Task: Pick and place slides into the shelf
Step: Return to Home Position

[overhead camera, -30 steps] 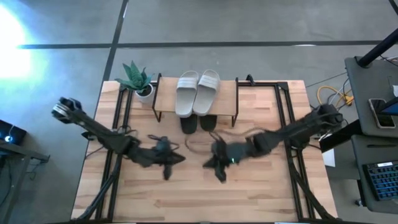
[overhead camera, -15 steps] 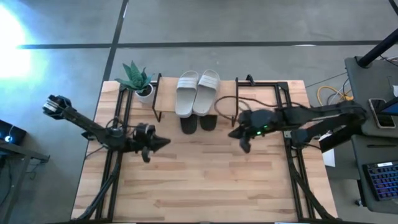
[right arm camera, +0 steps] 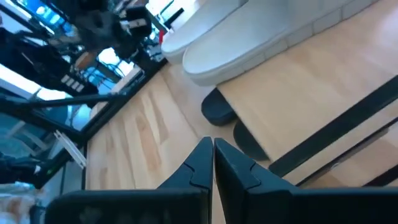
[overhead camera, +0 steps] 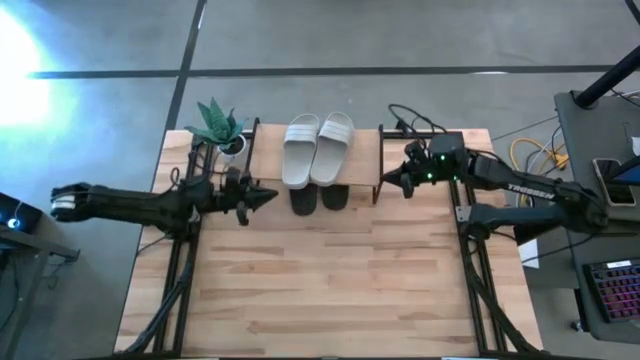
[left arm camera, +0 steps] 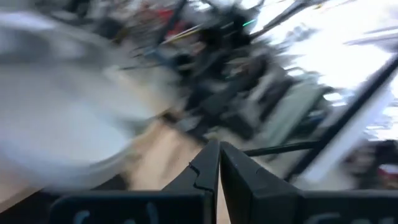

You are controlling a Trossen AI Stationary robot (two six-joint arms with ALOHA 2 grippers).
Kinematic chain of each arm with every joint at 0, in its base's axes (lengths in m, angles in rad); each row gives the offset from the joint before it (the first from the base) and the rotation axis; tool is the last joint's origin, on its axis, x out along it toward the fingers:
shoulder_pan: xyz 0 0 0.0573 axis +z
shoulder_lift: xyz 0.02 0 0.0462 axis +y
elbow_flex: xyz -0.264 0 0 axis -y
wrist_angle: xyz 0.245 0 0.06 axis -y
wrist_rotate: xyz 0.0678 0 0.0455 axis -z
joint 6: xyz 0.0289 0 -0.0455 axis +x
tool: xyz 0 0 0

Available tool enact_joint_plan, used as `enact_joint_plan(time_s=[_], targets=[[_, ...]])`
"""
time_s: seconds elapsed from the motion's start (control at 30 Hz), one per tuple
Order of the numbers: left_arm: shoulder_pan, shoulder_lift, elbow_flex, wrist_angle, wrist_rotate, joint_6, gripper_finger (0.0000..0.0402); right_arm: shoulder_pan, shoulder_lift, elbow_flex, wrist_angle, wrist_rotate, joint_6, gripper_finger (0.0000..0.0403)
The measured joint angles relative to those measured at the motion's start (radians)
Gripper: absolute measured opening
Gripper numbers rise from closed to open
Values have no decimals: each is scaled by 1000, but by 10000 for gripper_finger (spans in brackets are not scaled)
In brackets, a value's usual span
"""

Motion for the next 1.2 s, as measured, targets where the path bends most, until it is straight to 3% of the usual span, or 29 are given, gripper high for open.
enact_joint_plan(time_s=[0.1,0.23,0.37,0.53,0.73,0.83,0.9,1.03,1.2], targets=[[-4,-48,30,-223,-121,3,0,-14,-24,0,-3,6,-1,8],[-64,-96,96,-521,-274,-1,0,58,-95,-6,-34,176,11,8],[-132,-127,117,-564,-334,10,0,188,-195,-85,-61,354,67,8],[-193,-148,77,-574,-349,-74,0,295,-340,-254,-65,424,179,8],[-208,-150,48,-562,-355,-23,0,300,-548,-377,-73,434,141,8],[-209,-171,-17,-548,-344,-78,0,299,-654,-406,-165,434,91,8],[-209,-179,-82,-424,-351,-141,0,300,-728,-422,-238,432,99,8],[-211,-167,-240,-19,-371,-150,0,300,-877,-437,-204,367,101,8],[-211,-144,-240,-1,-430,-90,0,300,-886,-433,-241,389,154,8]])
